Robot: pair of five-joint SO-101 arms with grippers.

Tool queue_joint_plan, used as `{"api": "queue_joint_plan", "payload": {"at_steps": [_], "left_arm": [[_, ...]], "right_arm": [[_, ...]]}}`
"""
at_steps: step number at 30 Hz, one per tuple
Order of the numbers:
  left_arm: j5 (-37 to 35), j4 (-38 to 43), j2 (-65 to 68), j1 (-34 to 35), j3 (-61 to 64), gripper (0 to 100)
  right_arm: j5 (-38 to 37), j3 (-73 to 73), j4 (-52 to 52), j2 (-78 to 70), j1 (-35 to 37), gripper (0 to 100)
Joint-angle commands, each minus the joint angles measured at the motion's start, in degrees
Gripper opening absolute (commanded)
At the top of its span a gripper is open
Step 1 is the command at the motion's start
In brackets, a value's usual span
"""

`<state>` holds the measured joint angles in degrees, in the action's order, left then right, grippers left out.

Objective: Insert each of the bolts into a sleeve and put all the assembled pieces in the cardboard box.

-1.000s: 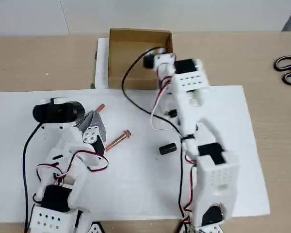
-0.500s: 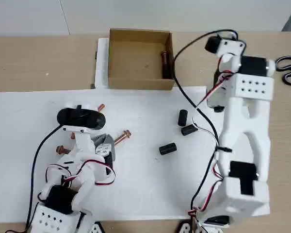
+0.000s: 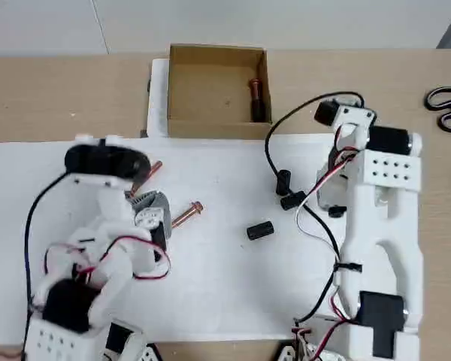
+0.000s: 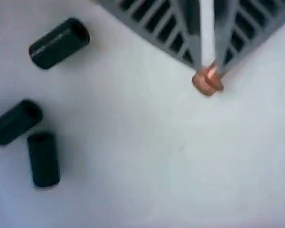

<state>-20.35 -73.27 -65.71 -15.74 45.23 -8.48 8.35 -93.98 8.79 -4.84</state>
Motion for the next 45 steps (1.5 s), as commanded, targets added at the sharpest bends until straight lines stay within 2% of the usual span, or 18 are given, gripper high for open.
{"api": "queue_joint_plan", "payload": {"at_steps": [1, 5, 12, 16, 18, 21, 33, 38, 45], "left_arm": [[0.09, -0.79, 8.79, -0.18, -7.96, 1], [0.09, -3.78, 18.64, -0.09, -15.43, 1], [1.58, -13.98, 40.7, -0.18, -23.96, 1], [16.18, -19.96, 51.34, 0.18, -32.66, 1], [21.27, -22.42, 54.33, 0.09, -36.0, 1], [24.7, -21.45, 56.0, 0.09, -37.76, 1], [25.32, -17.41, 61.1, -0.09, -35.91, 1], [26.2, -14.33, 64.35, -0.18, -35.74, 9], [30.51, -11.43, 64.88, -1.49, -34.95, 10]], "right_arm": [[0.62, 1.76, 1.01, 4.35, -0.22, 0.3], [0.44, 4.66, 1.01, 6.99, -0.48, 0.3], [0.44, 10.73, 1.8, 12.0, -0.57, 0.3], [0.26, 13.8, 3.65, 14.29, -0.66, 0.3], [0.26, 14.07, 4.26, 14.64, -0.66, 0.3], [0.26, 14.07, 4.26, 14.64, -0.57, 0.3], [0.26, 14.15, 3.91, 15.16, -0.66, 0.3], [0.26, 14.15, 4.26, 15.16, -0.66, 0.3], [0.26, 14.15, 4.09, 15.16, -0.66, 0.3]]}}
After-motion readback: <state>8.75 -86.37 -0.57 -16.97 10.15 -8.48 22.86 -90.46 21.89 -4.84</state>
